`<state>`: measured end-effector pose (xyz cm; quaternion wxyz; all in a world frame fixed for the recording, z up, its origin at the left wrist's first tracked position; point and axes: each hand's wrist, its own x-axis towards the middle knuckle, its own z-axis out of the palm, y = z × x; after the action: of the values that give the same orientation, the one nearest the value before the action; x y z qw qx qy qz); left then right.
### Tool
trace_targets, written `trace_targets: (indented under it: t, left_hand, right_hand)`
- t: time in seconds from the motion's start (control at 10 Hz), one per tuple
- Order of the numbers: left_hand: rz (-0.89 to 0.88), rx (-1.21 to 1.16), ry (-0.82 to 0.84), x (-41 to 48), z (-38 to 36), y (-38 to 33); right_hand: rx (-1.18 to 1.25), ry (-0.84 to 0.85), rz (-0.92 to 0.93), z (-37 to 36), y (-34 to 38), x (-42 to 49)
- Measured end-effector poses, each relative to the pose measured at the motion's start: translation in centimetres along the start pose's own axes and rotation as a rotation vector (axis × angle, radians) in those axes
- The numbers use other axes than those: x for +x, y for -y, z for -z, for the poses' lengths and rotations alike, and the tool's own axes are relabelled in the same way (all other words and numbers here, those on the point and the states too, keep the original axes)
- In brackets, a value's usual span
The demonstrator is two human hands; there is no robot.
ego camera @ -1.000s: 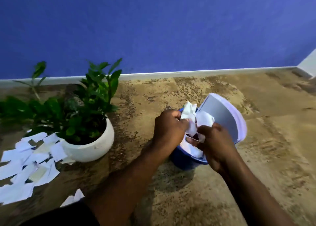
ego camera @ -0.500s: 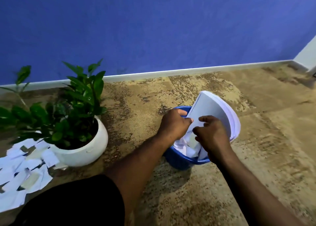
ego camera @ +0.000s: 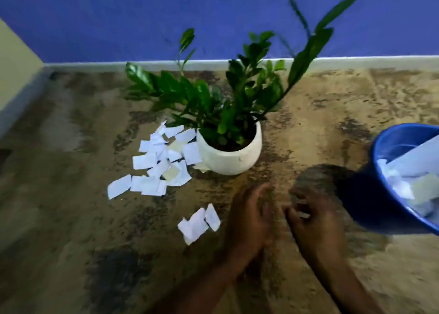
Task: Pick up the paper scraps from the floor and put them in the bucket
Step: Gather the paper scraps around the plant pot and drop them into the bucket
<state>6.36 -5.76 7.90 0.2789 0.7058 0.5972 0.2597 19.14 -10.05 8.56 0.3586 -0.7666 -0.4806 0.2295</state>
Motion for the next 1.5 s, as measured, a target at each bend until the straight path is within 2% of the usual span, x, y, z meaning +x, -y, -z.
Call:
trace_targets:
  t: [0.1,0.2,0.3,0.4,0.5,0.6,0.8,1.0,1.1,1.2,1.3,1.4,1.5]
  left_hand:
    - [0.365,0.256,0.107,-1.6,2.4,8.8]
    - [0.539,0.374,0.224,-1.6,2.4,16.1]
    - [0.505,0.468,0.308,-0.9,3.0,20.1]
    - [0.393,0.421,0.288,-0.5,3.9,22.3]
    - [0.372,0.351,0.263,0.3,3.9,23.1]
    - [0.373,0.332,0.27,0.3,3.8,23.2]
    - [0.322,0.284,0.235,-0.4,2.8,23.0]
    - [0.186,-0.002,0.138,-0.4,2.5,20.9]
    - [0.17,-0.093,0.142,-0.3,3.1,20.5]
    - [0.186,-0.085,0.169,-0.3,4.0,20.9]
    - [0.249,0.015,0.199,-0.2,4.8,21.6]
    - [0.288,0.044,0.226,-0.1,5.1,21.6]
    - [0.284,0.043,0.249,0.1,5.2,20.9]
  right_hand:
    - [-0.029,0.269,0.005,-7.4,-0.7,-1.1]
    - [-0.112,0.531,-0.054,-13.5,-0.1,-1.3]
    - [-0.147,0.617,-0.037,-17.5,0.5,-1.4]
    - [-0.161,0.599,-0.059,-19.8,0.2,-1.3]
    - [-0.266,0.536,-0.124,-21.0,-0.1,-0.7]
    - [-0.328,0.444,-0.06,-21.4,0.1,-0.6]
    - [-0.092,0.333,-0.082,-21.0,0.3,-0.7]
    - [0.144,0.305,-0.091,-20.1,0.5,-0.2]
    - [0.096,0.396,0.081,-20.3,0.5,0.5]
    - [-0.125,0.584,0.354,-20.7,0.1,0.9]
    - [-0.295,0.577,0.569,-21.2,0.1,0.6]
    - [-0.34,0.556,0.585,-21.7,0.1,0.4]
    - [-0.217,0.487,0.441,-21.0,-0.1,0.7]
